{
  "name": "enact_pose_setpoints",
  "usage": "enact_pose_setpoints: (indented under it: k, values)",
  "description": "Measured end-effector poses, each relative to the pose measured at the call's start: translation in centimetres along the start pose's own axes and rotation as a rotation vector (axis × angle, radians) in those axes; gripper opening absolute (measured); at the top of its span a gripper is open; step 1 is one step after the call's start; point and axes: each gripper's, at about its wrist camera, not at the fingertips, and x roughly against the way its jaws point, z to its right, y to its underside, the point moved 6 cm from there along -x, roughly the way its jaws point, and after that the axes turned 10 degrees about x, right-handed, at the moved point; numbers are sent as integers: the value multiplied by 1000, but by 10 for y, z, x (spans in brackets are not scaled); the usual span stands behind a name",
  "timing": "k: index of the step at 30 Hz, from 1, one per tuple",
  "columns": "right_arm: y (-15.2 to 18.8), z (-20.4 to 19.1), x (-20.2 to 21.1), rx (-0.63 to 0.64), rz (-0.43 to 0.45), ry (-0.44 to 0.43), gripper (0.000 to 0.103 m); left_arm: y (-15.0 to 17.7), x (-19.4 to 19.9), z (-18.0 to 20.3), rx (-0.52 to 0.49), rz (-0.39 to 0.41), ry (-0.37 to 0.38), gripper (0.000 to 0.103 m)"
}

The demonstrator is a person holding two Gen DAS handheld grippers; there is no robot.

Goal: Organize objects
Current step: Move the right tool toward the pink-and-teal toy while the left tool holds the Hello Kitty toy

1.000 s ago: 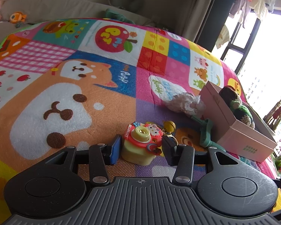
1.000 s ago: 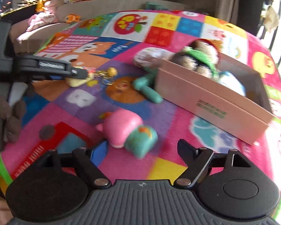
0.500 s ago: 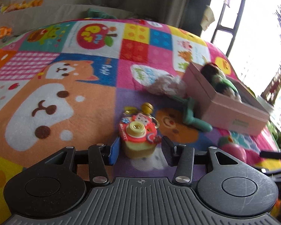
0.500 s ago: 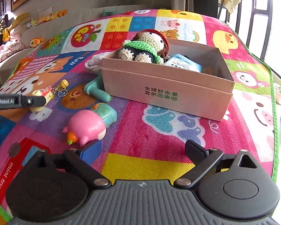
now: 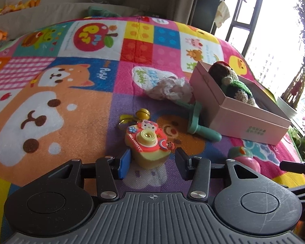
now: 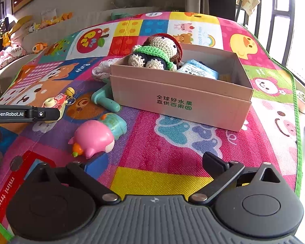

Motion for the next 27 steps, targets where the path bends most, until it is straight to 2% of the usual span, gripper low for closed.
enact_pose_setpoints:
  k: [6,10,12,16,17,19,22,27]
  values:
    - [0,0,0,-4,1,2,103,-5,-6,0,27,9,-19,51]
    - [0,0,0,-8,-1,-1,103,-5,-6,1,24,2,-6,51]
    - [0,1,0,-10,-2,0,103,-1,-4,5,8,-25,35,51]
    - [0,1,1,-10,-1,1,103,17,8,23,-88,-127,207,50]
    - [0,1,0,-11,-1,1,103,19,12,24,-105,-121,218,50]
    - [0,1,0,-12,1,1,103,14,19,22,-139,-71,191,50]
    - [0,1,0,-12,1,0,103,-2,18,15,-204,1,108,48]
    - [0,2,1,-16,6,-2,103,-17,3,9,-345,3,82,48]
